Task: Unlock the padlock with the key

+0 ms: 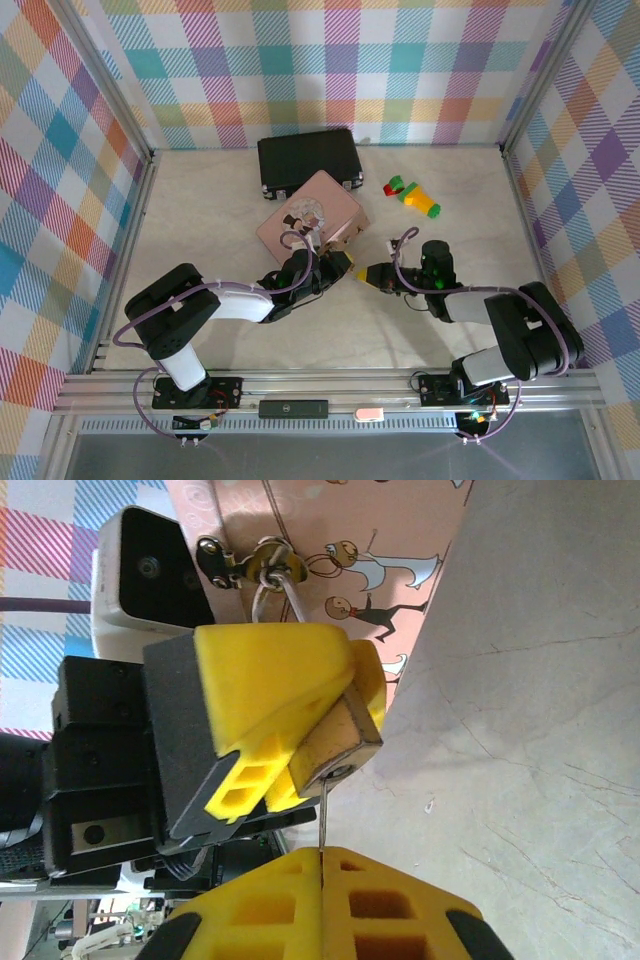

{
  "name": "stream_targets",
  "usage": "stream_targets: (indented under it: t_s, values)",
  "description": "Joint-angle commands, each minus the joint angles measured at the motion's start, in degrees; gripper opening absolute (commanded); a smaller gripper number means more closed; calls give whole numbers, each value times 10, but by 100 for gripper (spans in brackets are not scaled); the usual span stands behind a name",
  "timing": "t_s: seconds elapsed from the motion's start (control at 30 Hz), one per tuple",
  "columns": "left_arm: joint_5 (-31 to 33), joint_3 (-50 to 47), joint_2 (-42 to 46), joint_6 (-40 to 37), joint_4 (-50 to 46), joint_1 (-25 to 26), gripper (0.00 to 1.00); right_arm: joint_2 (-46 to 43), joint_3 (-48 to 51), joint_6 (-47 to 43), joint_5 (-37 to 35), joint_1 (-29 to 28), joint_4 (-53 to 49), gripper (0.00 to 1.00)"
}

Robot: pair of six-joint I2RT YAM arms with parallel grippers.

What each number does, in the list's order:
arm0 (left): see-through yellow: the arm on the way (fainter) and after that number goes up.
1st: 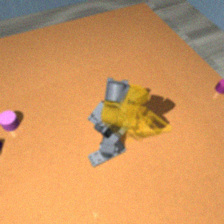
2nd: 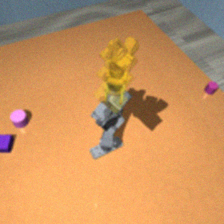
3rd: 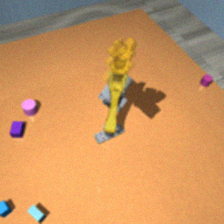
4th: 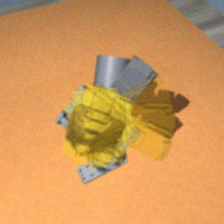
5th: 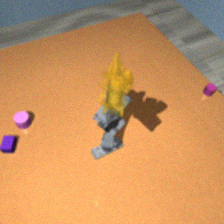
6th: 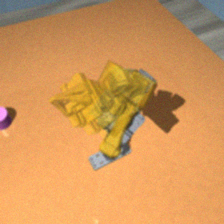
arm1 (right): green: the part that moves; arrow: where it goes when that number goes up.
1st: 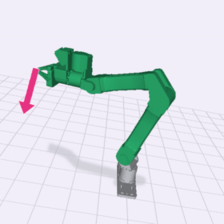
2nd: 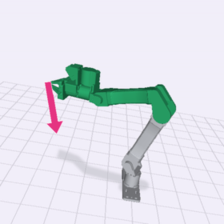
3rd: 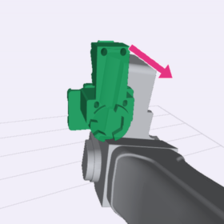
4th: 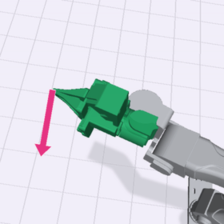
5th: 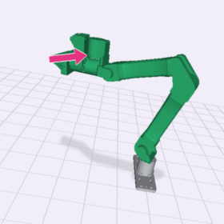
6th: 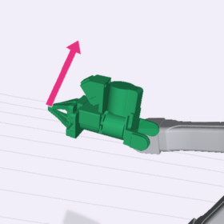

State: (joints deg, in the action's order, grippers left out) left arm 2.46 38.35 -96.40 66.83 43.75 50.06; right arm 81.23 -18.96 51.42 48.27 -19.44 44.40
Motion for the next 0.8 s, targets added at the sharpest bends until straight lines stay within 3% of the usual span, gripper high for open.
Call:
stream_targets:
  t_s: [0.0, 0.3, 0.53, 0.77]
  values:
    - [-9, -4, 10, 11, 52, 0, 0, -18, -4, -19, 5, 3, -12, 0]
    - [-8, -8, 10, 18, 59, 4, 0, -5, -9, -23, 4, 3, -8, 0]
    - [4, -14, 19, 17, 58, 4, 0, -33, -5, -49, -27, 3, -78, 0]
    - [-3, -7, 14, 16, 63, 6, 0, -27, -4, -29, -12, 3, -44, 0]
